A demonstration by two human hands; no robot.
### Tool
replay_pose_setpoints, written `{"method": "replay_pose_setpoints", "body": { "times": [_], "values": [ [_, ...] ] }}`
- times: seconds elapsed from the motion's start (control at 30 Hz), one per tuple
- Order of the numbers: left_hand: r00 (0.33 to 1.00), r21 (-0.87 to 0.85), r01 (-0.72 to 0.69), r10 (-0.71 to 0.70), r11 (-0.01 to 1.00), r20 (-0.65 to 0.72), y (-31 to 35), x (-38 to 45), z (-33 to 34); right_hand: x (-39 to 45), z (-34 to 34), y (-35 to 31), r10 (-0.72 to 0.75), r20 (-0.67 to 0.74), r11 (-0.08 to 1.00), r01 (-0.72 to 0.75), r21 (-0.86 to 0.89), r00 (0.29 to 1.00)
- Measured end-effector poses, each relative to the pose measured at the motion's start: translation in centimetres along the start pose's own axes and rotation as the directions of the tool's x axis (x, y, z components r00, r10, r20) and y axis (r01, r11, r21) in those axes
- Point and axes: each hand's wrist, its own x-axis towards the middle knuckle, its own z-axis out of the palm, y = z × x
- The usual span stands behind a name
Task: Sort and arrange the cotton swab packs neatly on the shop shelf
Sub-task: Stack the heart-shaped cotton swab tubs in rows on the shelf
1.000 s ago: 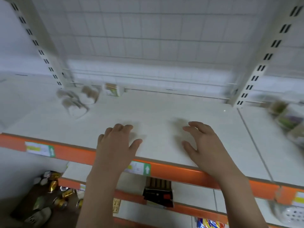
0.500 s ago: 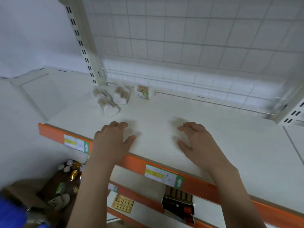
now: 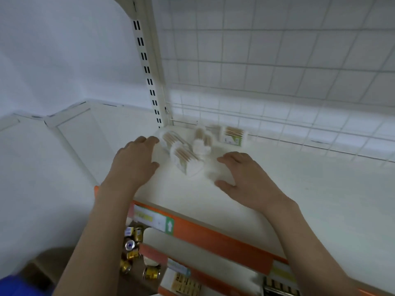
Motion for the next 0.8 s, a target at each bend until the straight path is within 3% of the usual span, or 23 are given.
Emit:
{"method": "replay_pose_setpoints", "body": {
  "times": [0.2,0.4,0.5,0.63,0.8],
  "values": [
    [0.979,-0.045,-0.192,0.194,0.98,0.057,-3.1,6.3,1.4,4.8,1.9,-3.7,0.018,0.007,0.998,-0.018,0.059,1.0],
    [0.913,-0.034,-0.345,0.344,0.938,0.217,-4.7,10.7,4.4,6.1,4.3,-4.8,0.115,-0.014,0.991,-0.114,0.067,0.993],
    [0.88,-0.115,-0.379,0.396,0.918,0.264,-5.4,12.5,5.4,6.4,5.2,-5.0,0.176,-0.024,0.981,-0.173,0.089,0.984],
    [0.881,-0.246,-0.385,0.434,0.889,0.189,-5.4,13.4,6.0,6.4,5.7,-5.1,0.208,-0.037,0.97,-0.201,0.136,0.977],
    [0.912,-0.21,-0.377,0.401,0.902,0.085,-4.8,12.2,5.9,5.2,5.2,-4.5,0.218,-0.078,0.961,-0.2,0.19,0.973]
  ]
}}
